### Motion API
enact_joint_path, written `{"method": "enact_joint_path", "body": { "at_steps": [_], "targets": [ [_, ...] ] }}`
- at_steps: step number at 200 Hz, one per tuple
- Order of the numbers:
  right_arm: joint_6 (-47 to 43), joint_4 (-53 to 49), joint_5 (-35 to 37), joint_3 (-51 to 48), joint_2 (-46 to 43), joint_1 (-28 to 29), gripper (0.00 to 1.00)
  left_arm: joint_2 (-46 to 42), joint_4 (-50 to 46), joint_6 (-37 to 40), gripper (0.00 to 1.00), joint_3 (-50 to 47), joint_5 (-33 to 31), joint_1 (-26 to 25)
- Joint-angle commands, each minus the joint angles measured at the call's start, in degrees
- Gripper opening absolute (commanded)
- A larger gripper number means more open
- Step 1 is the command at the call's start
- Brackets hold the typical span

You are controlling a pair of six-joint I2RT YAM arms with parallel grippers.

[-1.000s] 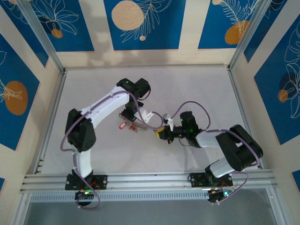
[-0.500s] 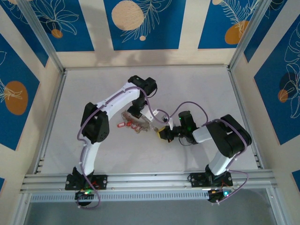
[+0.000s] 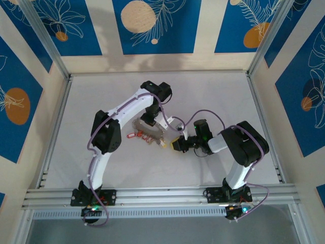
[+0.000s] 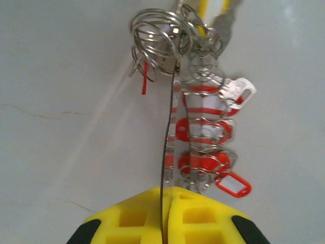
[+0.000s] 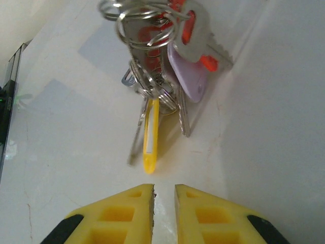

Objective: Put the keys on the keyring

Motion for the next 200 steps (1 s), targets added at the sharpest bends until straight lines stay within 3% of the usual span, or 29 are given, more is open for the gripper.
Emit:
{"method": "enact_joint_path", "body": {
  "at_steps": [1,73,102,128,159,175,181,183,184,185,187,200],
  "targets": [
    [0.89,0.7,0.14,-0.31,-0.27,-0.66,0.2,6.26,6.71,1.7,0.08,-2.33,1.73,1.14],
    [3.28,6.64,3.97,-6.36,-8.11,-1.12,0.24,10.92,16.06,1.04,0.2,-2.15,3.61,1.18],
    [2.39,5.01,4.6,-7.23,-12.66,-1.11,0.22,11.19,17.86,-4.18,0.22,-0.24,6.42,1.64],
    [1.09,2.32,7.58,-7.58,-17.59,-1.22,0.27,9.22,18.36,-8.21,0.26,0.56,9.5,2.23],
    [-0.25,-0.29,11.7,-7.68,-24.17,-1.66,0.36,5.13,18.81,-10.28,0.27,0.61,6.34,2.68],
    [-1.31,-2.19,14.15,-7.58,-27.66,-2.12,0.44,2.21,18.74,-11.24,0.33,0.47,5.94,3.21],
    [-1.05,-2.51,15.34,-7.7,-28.95,-2.44,0.46,1.1,18.77,-11.57,0.42,0.25,5.98,3.3],
    [-0.85,-2.32,15.63,-7.86,-29.27,-2.57,0.47,0.6,18.8,-11.72,0.57,0.21,5.98,3.37],
    [-0.67,-2.17,15.77,-7.94,-29.39,-2.63,0.47,0.4,18.85,-11.73,0.77,0.12,5.98,3.44],
    [-0.54,-2.01,15.88,-8.03,-29.54,-2.75,0.47,0.26,18.87,-11.78,0.88,0.11,6.03,3.44],
    [-0.33,-1.58,16.12,-8.2,-29.83,-2.95,0.48,-0.2,18.89,-11.88,0.97,0.05,6.06,3.52],
    [1.37,-0.04,17.57,-8.96,-31.45,-4.19,0.51,-2.94,18.64,-12.38,1.0,-0.75,6.25,3.86]
  ]
}}
